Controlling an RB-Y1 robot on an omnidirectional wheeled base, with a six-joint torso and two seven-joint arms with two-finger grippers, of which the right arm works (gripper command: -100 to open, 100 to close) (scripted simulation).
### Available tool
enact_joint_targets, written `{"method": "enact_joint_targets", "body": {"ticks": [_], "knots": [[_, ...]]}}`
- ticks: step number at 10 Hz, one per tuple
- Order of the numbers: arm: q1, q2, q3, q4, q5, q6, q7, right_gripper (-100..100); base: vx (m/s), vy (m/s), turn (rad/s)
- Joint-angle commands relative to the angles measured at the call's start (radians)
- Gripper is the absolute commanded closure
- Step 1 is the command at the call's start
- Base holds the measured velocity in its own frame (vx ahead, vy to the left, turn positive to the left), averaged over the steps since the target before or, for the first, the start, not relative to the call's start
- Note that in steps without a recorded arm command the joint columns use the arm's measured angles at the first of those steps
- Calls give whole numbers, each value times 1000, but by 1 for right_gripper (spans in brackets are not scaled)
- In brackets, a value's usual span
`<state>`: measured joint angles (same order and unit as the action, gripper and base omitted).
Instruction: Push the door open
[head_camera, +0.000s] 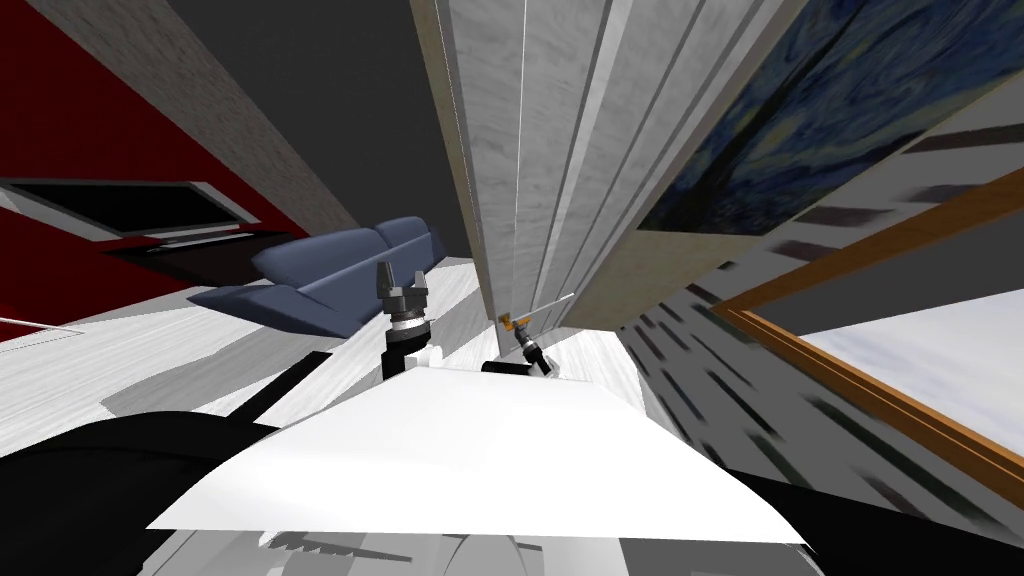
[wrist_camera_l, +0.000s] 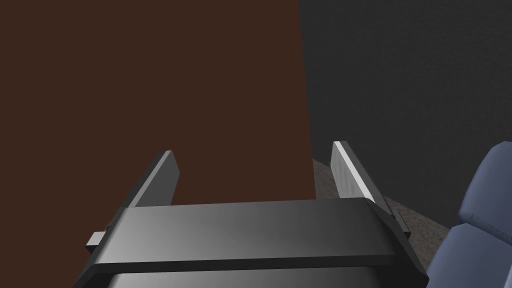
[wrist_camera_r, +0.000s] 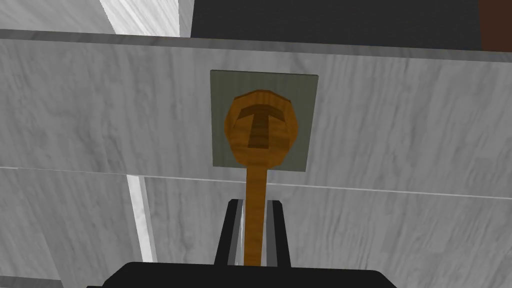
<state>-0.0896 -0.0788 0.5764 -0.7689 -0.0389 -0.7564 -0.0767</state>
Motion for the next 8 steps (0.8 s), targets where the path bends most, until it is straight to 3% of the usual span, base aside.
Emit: {"method": "enact_joint_targets", "body": {"ticks": [1,8], "knots": [[-17,-9,-23,28,0,-15,-2,100,-84,-180,201],[-48,-4,-68,79,22,-31,-6,100,-91,-145,173]]}}
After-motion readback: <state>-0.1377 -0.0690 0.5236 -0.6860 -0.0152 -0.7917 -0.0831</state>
